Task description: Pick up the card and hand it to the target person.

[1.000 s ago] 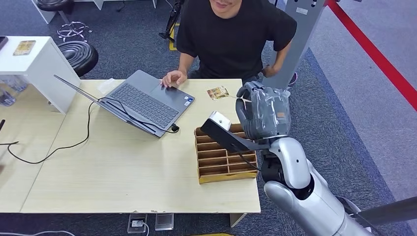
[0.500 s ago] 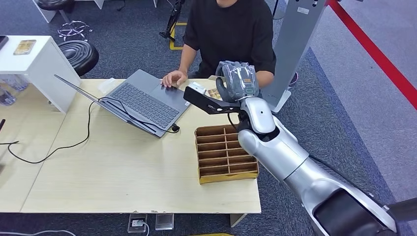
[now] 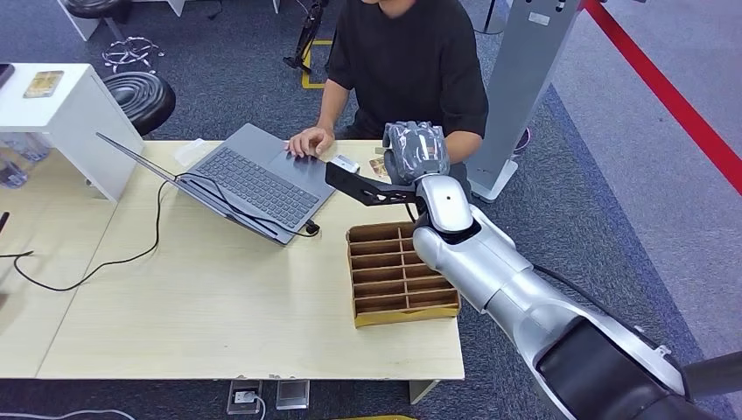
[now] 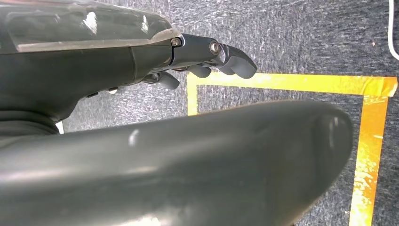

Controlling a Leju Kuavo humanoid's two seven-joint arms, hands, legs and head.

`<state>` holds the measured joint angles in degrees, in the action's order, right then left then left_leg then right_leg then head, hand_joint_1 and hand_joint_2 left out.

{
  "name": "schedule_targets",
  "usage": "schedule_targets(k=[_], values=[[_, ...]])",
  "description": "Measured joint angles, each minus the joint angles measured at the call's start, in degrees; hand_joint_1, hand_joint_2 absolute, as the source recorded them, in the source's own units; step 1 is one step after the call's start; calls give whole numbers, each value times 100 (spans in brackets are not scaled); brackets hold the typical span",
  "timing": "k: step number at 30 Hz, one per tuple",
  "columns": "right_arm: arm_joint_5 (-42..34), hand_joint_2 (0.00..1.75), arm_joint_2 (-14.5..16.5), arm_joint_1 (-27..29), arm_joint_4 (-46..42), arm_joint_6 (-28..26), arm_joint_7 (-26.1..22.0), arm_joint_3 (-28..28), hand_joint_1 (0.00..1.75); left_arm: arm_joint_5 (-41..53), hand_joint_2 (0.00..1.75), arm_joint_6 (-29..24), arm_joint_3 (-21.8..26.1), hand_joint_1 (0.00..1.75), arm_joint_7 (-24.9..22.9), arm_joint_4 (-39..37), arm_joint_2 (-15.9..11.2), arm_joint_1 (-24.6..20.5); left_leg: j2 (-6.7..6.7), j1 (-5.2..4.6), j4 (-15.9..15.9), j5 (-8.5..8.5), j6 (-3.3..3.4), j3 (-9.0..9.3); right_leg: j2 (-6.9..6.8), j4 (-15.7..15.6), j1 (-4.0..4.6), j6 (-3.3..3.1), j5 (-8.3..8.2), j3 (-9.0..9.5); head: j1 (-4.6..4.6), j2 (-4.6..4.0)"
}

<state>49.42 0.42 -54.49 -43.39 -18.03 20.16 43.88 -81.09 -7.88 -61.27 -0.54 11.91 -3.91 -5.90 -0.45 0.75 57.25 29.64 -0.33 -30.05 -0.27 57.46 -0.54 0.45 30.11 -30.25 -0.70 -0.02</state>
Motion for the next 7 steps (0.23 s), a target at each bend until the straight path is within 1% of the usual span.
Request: schedule_targets(k=[7], values=[[-69, 175, 126, -91, 178, -19, -71, 118, 0, -25, 0, 48, 0, 0, 136, 0, 0, 0, 1, 0, 0, 0, 0, 0, 0, 0, 0, 0, 0, -3, 10, 1]])
